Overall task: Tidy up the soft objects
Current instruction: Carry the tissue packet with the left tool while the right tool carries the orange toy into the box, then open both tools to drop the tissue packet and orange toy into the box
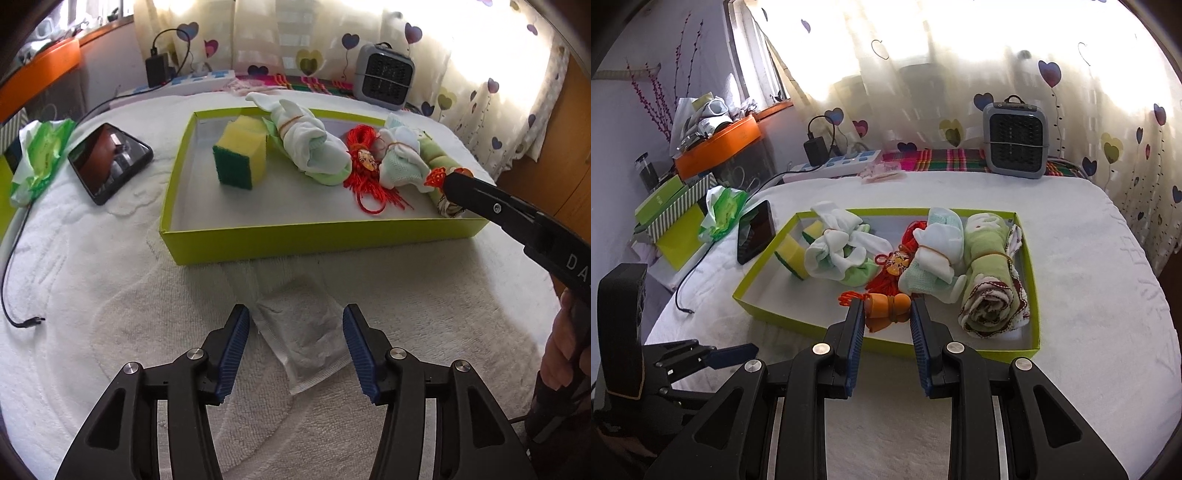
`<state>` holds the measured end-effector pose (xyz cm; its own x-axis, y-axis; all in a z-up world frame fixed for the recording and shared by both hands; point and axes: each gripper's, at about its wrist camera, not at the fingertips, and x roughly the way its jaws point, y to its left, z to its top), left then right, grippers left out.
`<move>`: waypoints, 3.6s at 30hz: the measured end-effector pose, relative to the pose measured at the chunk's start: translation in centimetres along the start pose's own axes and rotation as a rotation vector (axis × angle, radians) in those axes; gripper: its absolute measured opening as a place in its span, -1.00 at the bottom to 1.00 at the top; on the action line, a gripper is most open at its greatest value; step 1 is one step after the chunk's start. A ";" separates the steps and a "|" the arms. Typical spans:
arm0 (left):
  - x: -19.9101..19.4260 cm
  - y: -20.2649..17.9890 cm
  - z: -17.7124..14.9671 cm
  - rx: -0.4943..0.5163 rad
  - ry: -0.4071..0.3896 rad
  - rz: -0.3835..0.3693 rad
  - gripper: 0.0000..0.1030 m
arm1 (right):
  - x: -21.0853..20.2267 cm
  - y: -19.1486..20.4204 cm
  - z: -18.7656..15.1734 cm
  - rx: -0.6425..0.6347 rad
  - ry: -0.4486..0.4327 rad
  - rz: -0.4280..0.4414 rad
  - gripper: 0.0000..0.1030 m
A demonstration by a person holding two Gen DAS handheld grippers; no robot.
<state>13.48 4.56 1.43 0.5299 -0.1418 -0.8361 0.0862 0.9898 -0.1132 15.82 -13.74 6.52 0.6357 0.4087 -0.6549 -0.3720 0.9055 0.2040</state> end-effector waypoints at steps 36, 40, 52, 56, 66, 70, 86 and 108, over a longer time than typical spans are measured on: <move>-3.8 0.0 2.3 0.025 -0.142 0.020 -0.78 | -0.7 0.9 0.6 -0.020 -0.017 -0.008 -0.49; -4.3 -0.3 3.2 0.039 -0.163 0.008 -0.78 | -0.8 0.9 1.1 -0.026 -0.025 -0.016 -0.49; -3.3 -0.7 6.0 0.060 -0.172 -0.019 -0.78 | 0.2 0.3 3.4 -0.042 -0.036 -0.041 -0.49; -2.5 -0.8 6.6 0.057 -0.165 -0.029 -0.78 | 1.0 0.1 3.9 -0.042 -0.029 -0.043 -0.49; -0.5 -0.8 7.6 0.053 -0.138 -0.043 -0.78 | 3.5 -0.3 5.0 -0.044 0.000 -0.049 -0.48; 0.3 -0.9 7.7 0.050 -0.124 -0.050 -0.78 | 4.5 -0.3 5.3 -0.046 0.010 -0.051 -0.48; 2.2 -1.1 8.0 0.034 -0.086 -0.068 -0.76 | 8.2 -0.2 5.8 -0.069 0.065 -0.041 -0.48; 1.9 -0.4 7.5 -0.006 -0.093 -0.058 -0.28 | 8.5 0.5 5.2 -0.102 0.066 -0.035 -0.19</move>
<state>20.74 3.78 3.95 0.6005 -0.1987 -0.7745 0.1136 0.9800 -0.1633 24.50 -9.23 4.84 0.6046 0.3652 -0.7079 -0.4192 0.9015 0.1070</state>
